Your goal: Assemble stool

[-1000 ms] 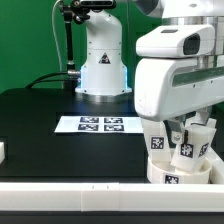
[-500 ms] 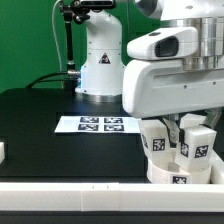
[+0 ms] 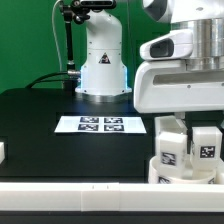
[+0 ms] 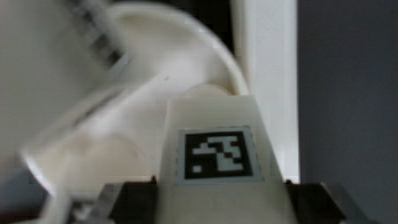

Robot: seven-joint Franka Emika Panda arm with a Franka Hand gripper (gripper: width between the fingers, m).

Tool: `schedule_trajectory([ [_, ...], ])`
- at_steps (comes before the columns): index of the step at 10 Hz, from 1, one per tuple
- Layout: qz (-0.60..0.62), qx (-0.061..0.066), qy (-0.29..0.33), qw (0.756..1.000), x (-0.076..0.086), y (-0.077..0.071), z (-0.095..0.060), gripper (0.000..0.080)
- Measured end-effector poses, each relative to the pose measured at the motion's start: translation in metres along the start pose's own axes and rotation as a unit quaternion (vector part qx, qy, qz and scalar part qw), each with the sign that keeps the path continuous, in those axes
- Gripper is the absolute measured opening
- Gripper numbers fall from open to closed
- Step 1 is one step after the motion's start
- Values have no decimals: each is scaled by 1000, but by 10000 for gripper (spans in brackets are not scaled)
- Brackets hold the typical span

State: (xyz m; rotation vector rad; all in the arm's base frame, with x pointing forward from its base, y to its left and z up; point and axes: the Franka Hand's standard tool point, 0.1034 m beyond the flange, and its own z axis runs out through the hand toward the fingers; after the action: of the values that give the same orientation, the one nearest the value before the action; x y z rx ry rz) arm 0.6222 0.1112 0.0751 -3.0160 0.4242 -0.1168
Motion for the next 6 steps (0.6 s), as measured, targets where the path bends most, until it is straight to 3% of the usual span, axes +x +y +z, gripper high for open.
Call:
schedule_trajectory([
  [6, 242, 5, -6, 970, -3, -2, 1, 340],
])
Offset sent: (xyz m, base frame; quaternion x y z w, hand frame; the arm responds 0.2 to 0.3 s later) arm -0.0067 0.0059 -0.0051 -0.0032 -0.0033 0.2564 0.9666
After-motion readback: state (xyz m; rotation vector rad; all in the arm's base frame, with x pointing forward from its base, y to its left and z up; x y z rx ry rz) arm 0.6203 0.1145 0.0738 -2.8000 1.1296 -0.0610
